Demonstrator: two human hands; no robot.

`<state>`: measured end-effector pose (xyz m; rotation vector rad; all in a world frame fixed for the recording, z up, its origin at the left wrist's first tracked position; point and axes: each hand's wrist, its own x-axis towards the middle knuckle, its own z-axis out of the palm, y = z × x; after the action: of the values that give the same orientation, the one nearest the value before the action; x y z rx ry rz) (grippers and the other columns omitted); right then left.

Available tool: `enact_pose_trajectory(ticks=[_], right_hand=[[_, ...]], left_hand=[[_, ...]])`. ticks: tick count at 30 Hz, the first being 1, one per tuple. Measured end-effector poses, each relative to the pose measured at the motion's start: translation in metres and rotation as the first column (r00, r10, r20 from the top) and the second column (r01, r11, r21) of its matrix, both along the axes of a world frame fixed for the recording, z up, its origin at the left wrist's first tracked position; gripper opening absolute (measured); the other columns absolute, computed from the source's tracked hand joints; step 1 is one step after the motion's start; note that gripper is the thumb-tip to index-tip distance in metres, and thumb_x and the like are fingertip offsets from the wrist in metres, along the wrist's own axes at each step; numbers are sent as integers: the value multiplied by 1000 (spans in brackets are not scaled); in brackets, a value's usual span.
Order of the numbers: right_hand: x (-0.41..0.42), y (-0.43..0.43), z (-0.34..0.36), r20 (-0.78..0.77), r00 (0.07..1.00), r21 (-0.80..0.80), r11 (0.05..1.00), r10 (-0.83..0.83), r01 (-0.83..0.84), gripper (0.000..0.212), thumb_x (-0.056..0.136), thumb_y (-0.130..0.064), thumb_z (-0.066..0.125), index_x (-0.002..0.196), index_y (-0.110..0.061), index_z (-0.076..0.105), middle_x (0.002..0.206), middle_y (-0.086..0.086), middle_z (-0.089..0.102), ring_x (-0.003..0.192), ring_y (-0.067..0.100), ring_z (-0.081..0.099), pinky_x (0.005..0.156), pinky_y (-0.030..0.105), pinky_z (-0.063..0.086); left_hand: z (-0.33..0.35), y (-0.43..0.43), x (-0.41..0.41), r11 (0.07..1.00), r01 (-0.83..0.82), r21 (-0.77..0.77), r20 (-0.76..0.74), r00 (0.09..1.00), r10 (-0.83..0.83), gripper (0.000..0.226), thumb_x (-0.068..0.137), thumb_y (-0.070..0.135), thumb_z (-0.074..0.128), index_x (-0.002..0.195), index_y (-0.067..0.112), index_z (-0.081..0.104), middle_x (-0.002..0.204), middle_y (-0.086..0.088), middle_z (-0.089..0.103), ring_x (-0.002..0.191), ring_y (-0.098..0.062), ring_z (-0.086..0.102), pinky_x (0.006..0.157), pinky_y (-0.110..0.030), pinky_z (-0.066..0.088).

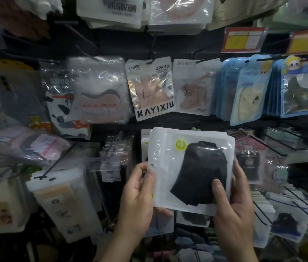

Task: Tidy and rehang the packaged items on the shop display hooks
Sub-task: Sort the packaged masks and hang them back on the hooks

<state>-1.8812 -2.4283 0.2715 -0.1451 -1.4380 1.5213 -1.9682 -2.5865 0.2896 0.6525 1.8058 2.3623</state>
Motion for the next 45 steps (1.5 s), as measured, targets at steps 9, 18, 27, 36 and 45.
enact_pose_trajectory(ticks=[9, 18, 27, 36, 45], right_hand=[[-2, -1, -9, 33, 999, 70, 997, -23, 21, 67, 99, -23, 60, 157, -53, 42, 162, -20, 48, 145, 9, 54, 109, 38, 56], [-2, -2, -17, -9, 1000, 17, 1000, -1, 2, 70, 96, -17, 60, 158, -43, 44, 146, -3, 67, 132, 13, 66, 104, 32, 58], [9, 13, -6, -36, 840, 408, 759, -541, 506, 65, 87, -25, 80, 147, -14, 56, 133, 12, 56, 125, 25, 57, 106, 37, 51], [-26, 11, -21, 192, 976, 433, 901, -97, 5, 55, 90, -14, 84, 135, -43, 71, 133, -19, 71, 124, -7, 63, 91, 6, 50], [-55, 23, -41, 165, 986, 164, 986, -21, -6, 34, 92, -12, 82, 115, -38, 82, 118, -17, 78, 120, 3, 69, 105, 26, 54]], left_hand=[[0, 9, 2, 990, -138, 10, 20, 990, 138, 16, 104, 41, 58, 115, 37, 67, 102, 0, 76, 83, -32, 80, 47, -44, 64], [5, 9, -3, 983, -173, -60, -57, 984, 169, 20, 110, 29, 55, 96, 29, 69, 102, -15, 68, 76, -46, 74, 42, -38, 58], [18, -17, -27, 860, -185, -476, -458, 886, -63, 25, 101, 48, 53, 97, 27, 66, 87, 4, 68, 79, -19, 67, 70, -54, 55], [24, -5, -44, 580, -342, -739, -551, 802, -230, 17, 102, 57, 56, 96, 44, 66, 85, 16, 73, 76, -5, 68, 74, -43, 60], [-10, 9, -68, 845, -293, -447, -369, 921, 124, 4, 91, 33, 86, 91, 36, 84, 91, 33, 78, 91, 13, 71, 76, -7, 51]])
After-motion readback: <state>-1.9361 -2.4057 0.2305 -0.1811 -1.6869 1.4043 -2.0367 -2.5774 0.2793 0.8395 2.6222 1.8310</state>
